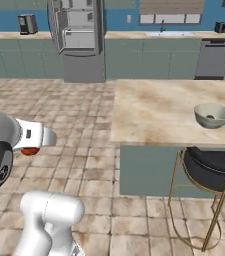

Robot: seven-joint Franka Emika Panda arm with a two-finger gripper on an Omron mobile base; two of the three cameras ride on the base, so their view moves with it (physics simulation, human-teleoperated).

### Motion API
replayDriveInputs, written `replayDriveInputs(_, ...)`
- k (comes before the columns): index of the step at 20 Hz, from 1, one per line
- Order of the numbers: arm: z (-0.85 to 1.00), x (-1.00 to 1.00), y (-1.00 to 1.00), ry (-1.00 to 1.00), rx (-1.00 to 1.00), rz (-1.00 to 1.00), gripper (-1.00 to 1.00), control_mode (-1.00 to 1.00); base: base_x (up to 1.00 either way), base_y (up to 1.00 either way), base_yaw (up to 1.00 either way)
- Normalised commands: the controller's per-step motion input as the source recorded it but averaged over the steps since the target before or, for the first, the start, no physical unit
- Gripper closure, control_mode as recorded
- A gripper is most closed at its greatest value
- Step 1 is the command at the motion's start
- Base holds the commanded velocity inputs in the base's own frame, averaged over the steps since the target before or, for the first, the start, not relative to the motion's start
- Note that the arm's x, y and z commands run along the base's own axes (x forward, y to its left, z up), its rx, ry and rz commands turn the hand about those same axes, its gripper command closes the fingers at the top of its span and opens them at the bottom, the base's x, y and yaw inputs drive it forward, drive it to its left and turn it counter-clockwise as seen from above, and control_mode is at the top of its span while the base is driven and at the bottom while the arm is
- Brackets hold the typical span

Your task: Retrieve the kiwi and apple from the fridge and place them into the bowl on the dining table.

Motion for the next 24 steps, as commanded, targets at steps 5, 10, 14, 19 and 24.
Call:
replayDriveInputs(5,0.0,0.0,0.0,0.0,0.0,0.0,1.0,1.0,0.65,-0.97,0.0)
replayDriveInputs(10,0.0,0.0,0.0,0.0,0.0,0.0,1.0,1.0,0.73,-0.95,0.0)
replayDriveInputs(14,0.0,0.0,0.0,0.0,0.0,0.0,1.0,1.0,0.95,-0.78,0.0)
replayDriveInputs(19,0.0,0.0,0.0,0.0,0.0,0.0,1.0,1.0,1.0,-0.48,0.0)
replayDriveInputs(24,0.0,0.0,0.0,0.0,0.0,0.0,1.0,1.0,0.99,-0.11,0.0)
